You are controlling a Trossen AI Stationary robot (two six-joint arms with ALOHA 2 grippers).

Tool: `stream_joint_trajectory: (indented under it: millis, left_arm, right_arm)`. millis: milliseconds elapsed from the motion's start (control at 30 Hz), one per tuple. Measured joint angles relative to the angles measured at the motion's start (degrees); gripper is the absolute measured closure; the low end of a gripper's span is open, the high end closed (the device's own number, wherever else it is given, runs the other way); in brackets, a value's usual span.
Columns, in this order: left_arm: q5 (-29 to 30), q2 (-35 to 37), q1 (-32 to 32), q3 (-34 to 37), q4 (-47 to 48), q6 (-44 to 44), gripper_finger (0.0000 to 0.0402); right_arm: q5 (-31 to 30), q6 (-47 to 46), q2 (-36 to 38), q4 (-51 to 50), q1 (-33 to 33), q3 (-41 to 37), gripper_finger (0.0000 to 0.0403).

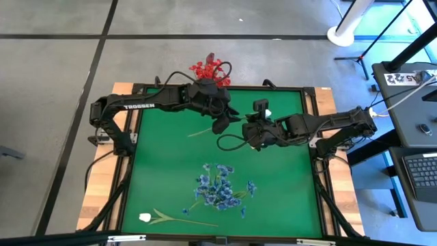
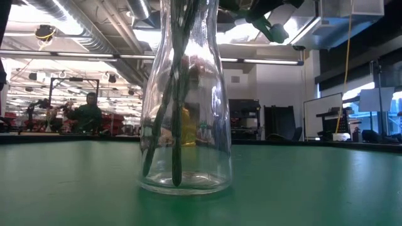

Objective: Sort flowers into vase by color
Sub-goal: Put the right white tulip into the transparent vase

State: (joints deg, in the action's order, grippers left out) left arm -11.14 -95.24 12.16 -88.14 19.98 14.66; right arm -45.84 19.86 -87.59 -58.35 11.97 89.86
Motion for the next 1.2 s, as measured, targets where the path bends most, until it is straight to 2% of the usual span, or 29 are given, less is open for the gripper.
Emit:
stream_joint_trajectory:
  millis: [267, 333, 500, 700, 900, 1033, 1200]
  left_arm:
    - [-0.37, 0.17, -0.04, -0.02, 1.49, -0.02, 0.0378]
    - [-0.23, 0.17, -0.04, -0.07, 1.59, -0.01, 0.0392]
    - [0.33, 0.15, -0.38, -0.09, 2.16, -0.02, 0.0397]
    - [0.57, -0.01, -0.72, 0.08, 4.07, -0.22, 0.0399]
    - [3.68, 1.01, -0.7, 0.11, 4.27, -1.41, 0.04]
    - [5.62, 5.16, -0.72, 0.11, 4.2, -1.99, 0.0401]
    - [8.42, 13.16, -2.97, 0.34, 4.04, -4.06, 0.0401]
  right_arm:
    - [-0.41, 0.04, 0.0, 1.58, -0.04, 0.0, 0.0391]
    - [-2.04, 0.07, -0.05, 1.67, 0.0, -0.02, 0.0388]
    - [-2.6, -0.1, 0.04, 1.41, 0.1, 0.45, 0.0346]
    - [-4.14, -0.45, 0.26, 0.72, 3.47, 4.16, 0.0249]
    - [-13.14, -1.07, 0.33, -1.9, 9.43, 11.77, 0.0165]
    - [-17.27, -6.82, 0.34, -5.58, 13.47, 18.52, 0.0143]
    - [-15.67, -17.22, 2.97, -8.98, 16.92, 21.93, 0.0153]
